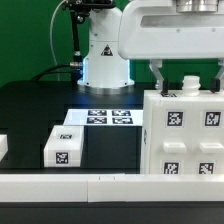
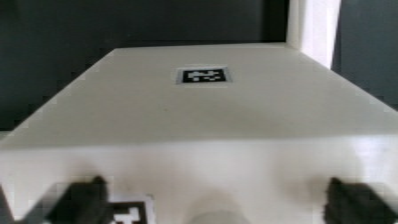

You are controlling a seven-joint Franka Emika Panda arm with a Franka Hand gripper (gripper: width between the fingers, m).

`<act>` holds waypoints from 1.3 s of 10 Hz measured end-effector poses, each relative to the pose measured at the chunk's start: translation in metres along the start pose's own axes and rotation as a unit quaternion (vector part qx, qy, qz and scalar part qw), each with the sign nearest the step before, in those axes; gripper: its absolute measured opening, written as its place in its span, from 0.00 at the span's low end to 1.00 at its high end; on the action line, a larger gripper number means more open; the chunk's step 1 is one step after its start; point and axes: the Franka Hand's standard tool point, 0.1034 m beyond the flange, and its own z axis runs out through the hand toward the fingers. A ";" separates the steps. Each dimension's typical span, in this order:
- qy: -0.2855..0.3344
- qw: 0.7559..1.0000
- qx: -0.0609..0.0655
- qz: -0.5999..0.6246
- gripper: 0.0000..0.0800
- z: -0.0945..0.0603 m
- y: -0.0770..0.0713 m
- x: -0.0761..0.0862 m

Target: Assemble cabinet

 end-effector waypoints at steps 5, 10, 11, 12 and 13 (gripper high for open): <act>0.013 1.000 0.013 -0.021 1.00 -0.054 0.048 -0.033; 0.021 1.000 0.007 -0.019 0.99 -0.049 0.073 -0.044; 0.019 1.000 0.006 -0.018 0.99 -0.047 0.076 -0.045; 0.017 0.999 0.014 -0.028 0.99 -0.035 0.097 -0.047; 0.009 1.000 0.016 -0.017 0.99 -0.014 0.132 -0.054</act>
Offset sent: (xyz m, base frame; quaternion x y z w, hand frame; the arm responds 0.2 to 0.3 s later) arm -0.0583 -0.0451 0.0450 0.0264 0.0039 -0.0190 0.9995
